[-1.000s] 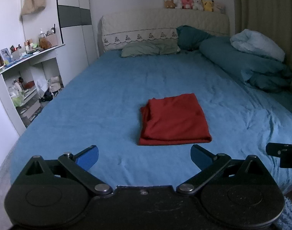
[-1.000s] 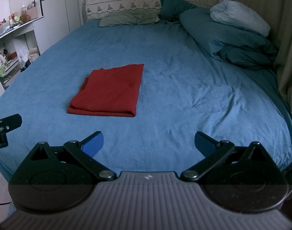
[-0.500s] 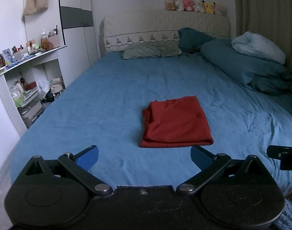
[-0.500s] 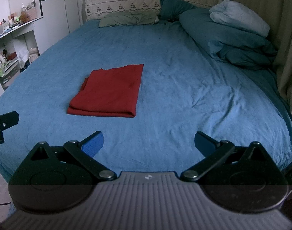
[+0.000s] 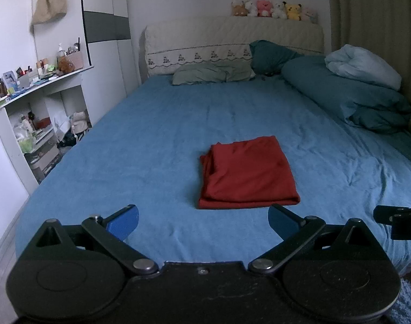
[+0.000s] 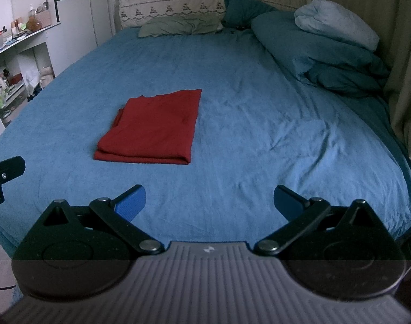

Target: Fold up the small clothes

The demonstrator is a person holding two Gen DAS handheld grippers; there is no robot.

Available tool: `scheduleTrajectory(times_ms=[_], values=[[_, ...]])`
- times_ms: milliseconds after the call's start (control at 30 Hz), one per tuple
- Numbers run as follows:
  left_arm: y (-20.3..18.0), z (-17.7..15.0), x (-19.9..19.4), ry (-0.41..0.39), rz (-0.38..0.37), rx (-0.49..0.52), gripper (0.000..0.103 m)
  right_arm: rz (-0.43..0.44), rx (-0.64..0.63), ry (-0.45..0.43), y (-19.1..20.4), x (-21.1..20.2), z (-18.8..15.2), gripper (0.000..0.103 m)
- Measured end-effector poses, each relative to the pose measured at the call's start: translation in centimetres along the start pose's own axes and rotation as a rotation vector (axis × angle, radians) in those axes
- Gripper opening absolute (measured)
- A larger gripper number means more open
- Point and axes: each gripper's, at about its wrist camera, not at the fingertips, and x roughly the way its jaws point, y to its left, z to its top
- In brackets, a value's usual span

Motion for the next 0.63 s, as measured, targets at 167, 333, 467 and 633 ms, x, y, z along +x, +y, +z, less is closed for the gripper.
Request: scheduleTrajectory(times_ms=[167, 333, 467, 633], values=[[0.14, -0.12, 0.02, 0.000, 0.003, 0.003, 0.103, -0.005, 0.008, 0.003, 0.46, -0.03, -0.05, 0.103], [0.30, -0.16, 0.00, -0.008, 0.000, 0.008, 0.103, -0.006, 0.006, 0.003, 0.47, -0.03, -0.05, 0.103], [0.53, -0.37, 0.12, -0.008, 0.003, -0.003, 0.103, -0.006, 0.008, 0.003, 0.64, -0.05, -0.10, 0.103], [0.77, -0.58, 0.22, -0.005, -0.012, -0.013, 0.103, -0.002, 0.006, 0.006, 0.67, 0.12, -0.16, 0.103]])
